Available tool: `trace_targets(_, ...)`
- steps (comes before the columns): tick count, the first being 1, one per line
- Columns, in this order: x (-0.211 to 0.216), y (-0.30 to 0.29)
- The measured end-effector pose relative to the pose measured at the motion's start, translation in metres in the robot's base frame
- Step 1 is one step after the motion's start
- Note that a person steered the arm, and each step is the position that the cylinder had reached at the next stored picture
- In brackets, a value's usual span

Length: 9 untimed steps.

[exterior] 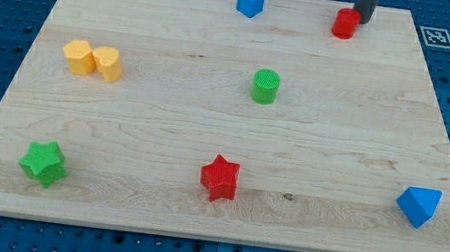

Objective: Move the blue cube to the top right

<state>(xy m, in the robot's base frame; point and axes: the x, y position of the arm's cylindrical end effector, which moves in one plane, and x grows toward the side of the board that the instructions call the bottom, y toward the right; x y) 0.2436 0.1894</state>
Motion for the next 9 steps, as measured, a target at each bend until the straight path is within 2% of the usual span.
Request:
trace_targets(2, 0.042, -0.048)
trace_targets(5, 0.037, -0.206)
trace_targets(6, 0.010, -0.219)
trace_targets(8, -0.005, -0.180)
trace_targets(9, -0.014, -0.184)
